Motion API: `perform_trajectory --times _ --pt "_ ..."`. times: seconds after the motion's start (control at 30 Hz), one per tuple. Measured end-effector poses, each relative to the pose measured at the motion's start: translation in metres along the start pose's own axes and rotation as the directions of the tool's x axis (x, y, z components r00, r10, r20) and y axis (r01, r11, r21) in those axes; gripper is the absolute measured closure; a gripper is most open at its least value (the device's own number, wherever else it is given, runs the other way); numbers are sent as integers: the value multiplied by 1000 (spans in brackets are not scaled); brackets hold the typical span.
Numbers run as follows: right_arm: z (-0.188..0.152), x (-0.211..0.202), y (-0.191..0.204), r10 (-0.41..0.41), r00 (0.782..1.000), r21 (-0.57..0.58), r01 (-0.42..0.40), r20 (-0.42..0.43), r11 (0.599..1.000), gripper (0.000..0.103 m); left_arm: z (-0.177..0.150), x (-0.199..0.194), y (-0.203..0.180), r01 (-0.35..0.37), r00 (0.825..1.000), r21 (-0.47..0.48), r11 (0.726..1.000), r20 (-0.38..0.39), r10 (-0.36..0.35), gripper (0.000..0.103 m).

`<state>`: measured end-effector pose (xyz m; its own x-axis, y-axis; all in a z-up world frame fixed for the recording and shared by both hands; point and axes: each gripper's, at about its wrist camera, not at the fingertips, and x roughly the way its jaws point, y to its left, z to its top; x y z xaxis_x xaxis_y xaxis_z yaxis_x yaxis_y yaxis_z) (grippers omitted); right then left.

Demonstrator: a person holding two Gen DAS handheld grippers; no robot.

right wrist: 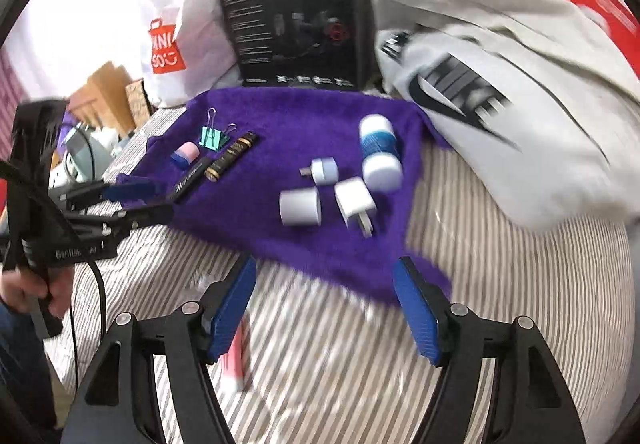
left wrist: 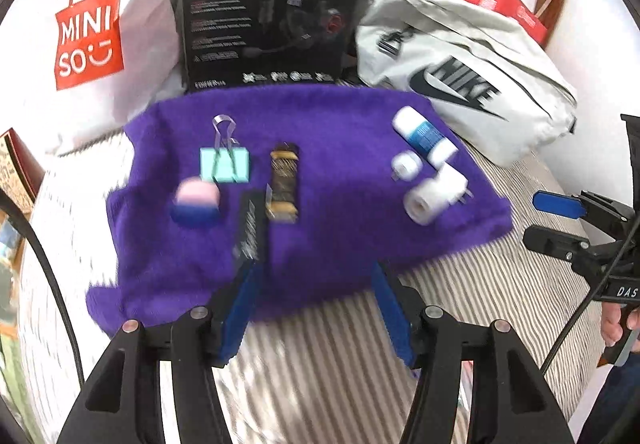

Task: Organize rigid objects
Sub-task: 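Carry the bottle and USB plug onto the towel and open both tools, then grasp the clear candy jar with the left tool while the right tool grasps the pink highlighter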

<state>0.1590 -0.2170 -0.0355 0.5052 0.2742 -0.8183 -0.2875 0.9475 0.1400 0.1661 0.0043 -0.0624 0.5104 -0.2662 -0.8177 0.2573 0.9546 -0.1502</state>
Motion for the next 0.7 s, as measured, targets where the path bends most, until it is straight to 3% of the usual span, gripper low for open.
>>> perform_trajectory --times 0.33,0.43,0.57,0.7 --pt "-60 -22 -8 19 1000 161 -16 -19 987 32 -44 2 -59 82 995 56 995 -56 -79 47" --pt "-73 -28 -8 9 1000 169 -4 -27 986 32 -55 10 -70 49 995 97 994 -86 -41 43" --pt "-84 -33 -9 -4 1000 174 10 -31 985 32 -65 5 -61 7 998 97 995 -62 -1 34" --pt "-92 -31 -11 2 999 187 5 -39 982 32 -68 6 -63 -29 998 138 990 -58 37 34"
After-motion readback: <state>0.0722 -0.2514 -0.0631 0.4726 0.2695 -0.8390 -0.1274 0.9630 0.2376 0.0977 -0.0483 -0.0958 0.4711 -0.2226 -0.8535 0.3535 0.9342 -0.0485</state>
